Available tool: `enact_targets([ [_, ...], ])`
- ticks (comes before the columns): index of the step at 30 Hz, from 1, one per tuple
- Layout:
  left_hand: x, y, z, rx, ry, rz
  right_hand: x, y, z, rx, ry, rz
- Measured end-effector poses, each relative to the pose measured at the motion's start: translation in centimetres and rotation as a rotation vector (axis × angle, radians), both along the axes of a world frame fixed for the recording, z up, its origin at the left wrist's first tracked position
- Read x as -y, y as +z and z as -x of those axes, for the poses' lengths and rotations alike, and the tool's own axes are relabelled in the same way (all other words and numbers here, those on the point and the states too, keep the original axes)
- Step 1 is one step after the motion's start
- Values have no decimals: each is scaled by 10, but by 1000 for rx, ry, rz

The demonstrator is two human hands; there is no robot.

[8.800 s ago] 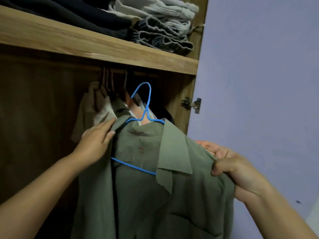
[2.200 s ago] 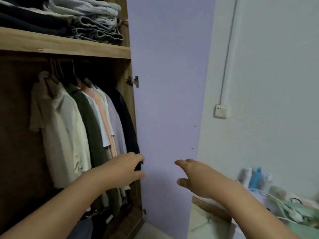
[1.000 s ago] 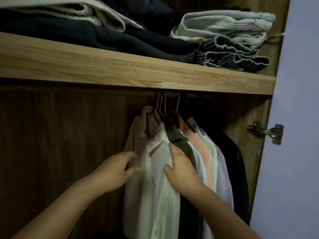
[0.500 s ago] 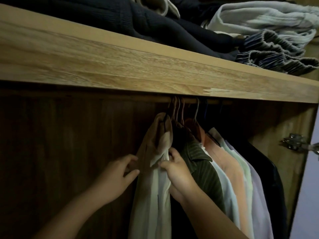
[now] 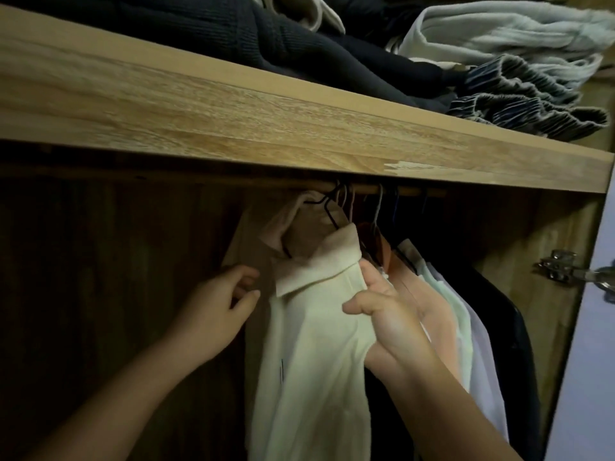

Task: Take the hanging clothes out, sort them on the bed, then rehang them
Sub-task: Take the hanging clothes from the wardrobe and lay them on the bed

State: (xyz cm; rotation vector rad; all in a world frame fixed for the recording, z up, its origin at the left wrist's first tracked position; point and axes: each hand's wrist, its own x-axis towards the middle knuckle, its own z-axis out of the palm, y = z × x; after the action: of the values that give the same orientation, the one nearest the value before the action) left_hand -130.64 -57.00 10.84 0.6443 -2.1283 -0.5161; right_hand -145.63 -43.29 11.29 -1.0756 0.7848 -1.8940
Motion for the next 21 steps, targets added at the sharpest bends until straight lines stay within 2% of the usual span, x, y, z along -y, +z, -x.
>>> enact_targets([
  [6, -28, -3, 11, -43, 40, 10, -65, -12, 9, -214, -76, -133],
  [11, -65, -13, 27, -58, 27, -33, -145, -9, 18, -207, -2, -243],
  [16, -118, -23, 40, -51, 119, 26, -227, -17, 18, -326, -54, -380],
  [19, -155, -30, 45, 18, 136, 2, -275, -20, 13, -310, -22, -410],
  [21, -175, -36, 47, 93, 132, 73, -306, -24, 15, -296, -31, -424],
])
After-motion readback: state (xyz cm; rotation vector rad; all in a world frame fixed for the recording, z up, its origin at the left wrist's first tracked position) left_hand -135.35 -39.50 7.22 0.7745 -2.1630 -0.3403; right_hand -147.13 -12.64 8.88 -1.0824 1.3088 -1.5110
